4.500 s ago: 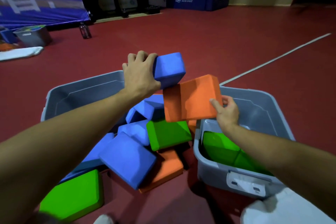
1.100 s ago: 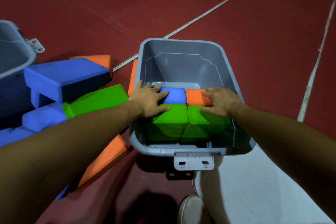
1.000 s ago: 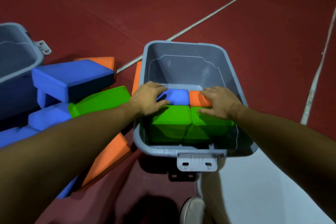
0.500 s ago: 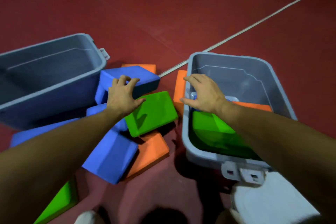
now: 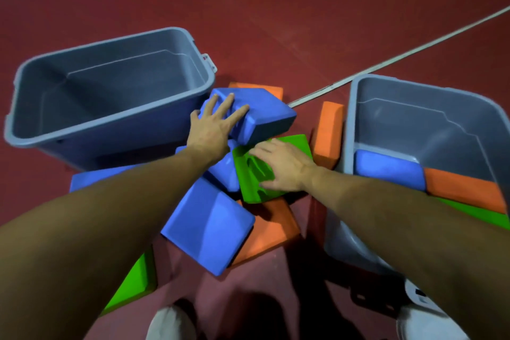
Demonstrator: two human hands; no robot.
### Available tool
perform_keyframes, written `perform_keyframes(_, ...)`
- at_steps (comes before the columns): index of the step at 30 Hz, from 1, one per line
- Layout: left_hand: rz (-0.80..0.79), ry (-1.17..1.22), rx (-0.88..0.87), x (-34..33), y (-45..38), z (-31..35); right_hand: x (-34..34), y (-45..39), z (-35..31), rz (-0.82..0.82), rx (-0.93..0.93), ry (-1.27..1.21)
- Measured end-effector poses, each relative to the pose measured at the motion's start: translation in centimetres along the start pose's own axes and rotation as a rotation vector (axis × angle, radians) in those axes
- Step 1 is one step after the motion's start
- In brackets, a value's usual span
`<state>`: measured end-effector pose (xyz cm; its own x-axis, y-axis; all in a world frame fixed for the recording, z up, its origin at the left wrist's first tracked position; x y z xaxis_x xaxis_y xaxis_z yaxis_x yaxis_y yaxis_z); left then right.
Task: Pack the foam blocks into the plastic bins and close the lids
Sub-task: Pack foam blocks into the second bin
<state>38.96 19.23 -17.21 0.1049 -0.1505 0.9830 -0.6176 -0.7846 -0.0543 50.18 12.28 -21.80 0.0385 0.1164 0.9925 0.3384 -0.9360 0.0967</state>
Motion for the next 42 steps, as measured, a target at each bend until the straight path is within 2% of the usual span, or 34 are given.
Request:
perform_keyframes(3,0.052,-0.007,-0.020,0.2,-0.8,0.0,-1.5,0.4,-2.3,-0.115,0.135,0.161)
perform_keyframes(7,0.083,-0.009,-0.039,0.3,-1.3,0.1,-1.9,1.2,-2.5,-0.199,0.179,0.287)
perform_keyframes(15,0.161,-0.053,-0.099,1.7,-0.5,1.2,-0.4,3.4,-2.2,-0.174,0.256,0.478)
perform_keyframes(20,0.237,-0.028,-0.082,3.7,0.3,1.3,1.3,4.4,-2.1,-0.038,0.304,0.601)
perform_keyframes(28,0.228,0.014,0.031,6.6,1.7,1.2,3.6,6.2,-0.1,0.005,0.233,0.711)
perform_keyframes(34,0.224,-0.003,0.038,8.1,3.0,1.4,3.3,7.6,2.5,-0.127,0.115,0.697)
perform_keyframes(42,0.222,-0.008,0.052,9.3,3.5,1.9,3.8,8.6,2.7,-0.037,0.159,0.793)
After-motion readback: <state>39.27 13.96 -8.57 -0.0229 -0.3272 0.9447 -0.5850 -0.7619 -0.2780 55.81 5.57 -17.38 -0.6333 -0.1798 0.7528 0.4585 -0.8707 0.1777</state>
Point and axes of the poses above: each hand's wrist, its own y-axis away from the middle knuckle, its own x-axis out of the back of the hand, z = x × y, the point moved 9 cm from there along -y, towards the middle knuckle, and after that the axes turned 12 degrees about -x, right-handed, at the moved point
